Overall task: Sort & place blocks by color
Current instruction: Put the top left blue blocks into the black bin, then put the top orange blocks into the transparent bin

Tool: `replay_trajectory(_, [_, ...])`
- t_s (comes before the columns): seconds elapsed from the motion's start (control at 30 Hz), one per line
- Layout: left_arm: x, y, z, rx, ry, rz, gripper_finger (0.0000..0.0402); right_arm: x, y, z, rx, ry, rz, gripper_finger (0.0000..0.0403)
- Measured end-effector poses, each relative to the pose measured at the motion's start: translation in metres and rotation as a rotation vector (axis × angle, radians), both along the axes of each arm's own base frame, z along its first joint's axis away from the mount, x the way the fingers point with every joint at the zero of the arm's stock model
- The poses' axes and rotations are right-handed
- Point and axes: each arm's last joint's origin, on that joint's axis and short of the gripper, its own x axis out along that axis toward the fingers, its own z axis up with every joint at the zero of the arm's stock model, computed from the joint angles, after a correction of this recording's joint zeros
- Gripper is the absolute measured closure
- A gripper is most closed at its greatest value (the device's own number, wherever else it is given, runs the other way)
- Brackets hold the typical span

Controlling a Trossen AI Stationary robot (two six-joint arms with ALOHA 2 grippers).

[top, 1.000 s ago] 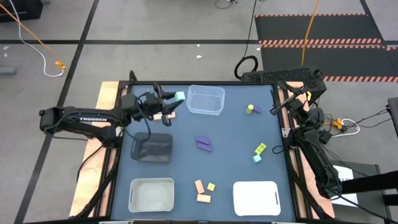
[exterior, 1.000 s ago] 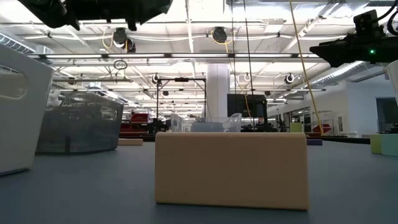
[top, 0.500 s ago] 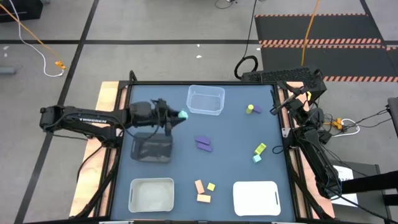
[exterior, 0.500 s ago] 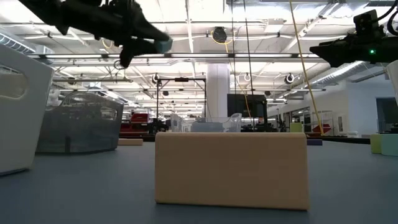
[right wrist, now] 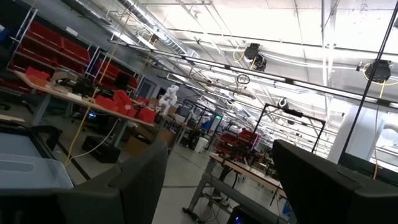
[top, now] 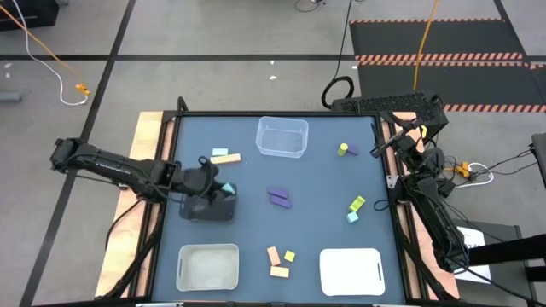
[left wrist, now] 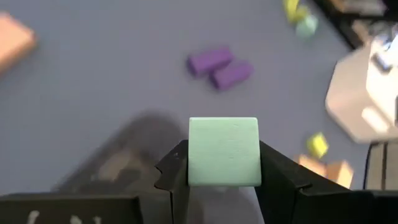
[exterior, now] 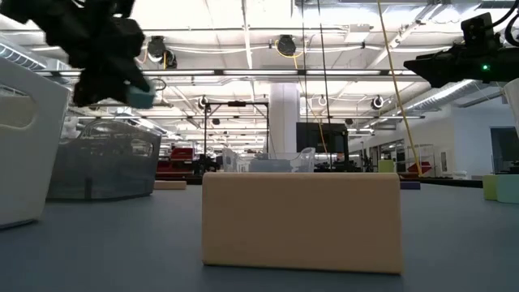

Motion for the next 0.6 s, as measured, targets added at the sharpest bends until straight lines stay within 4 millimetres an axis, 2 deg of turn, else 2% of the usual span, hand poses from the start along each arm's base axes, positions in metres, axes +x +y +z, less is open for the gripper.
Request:
replay_trajectory(0.17, [-0.013, -0.007, -0.013, -0.053, 0.18, 0.052, 0.0258, 0.0, 0.0, 0.0, 0.0, 0.0, 0.0, 0.0122])
replay_trajectory(0.37, [-0.012, -0.008, -0.026, -0.065, 0.285, 0.103, 0.0171, 0.0, 0.0, 0.0, 0.0, 0.0, 0.0, 0.0122])
replay_trajectory(0.6, [-0.009, -0.008, -0.023, -0.076, 0.237, 0.112, 0.0139, 0.0, 0.0, 0.0, 0.001, 0.0, 0.0, 0.0122])
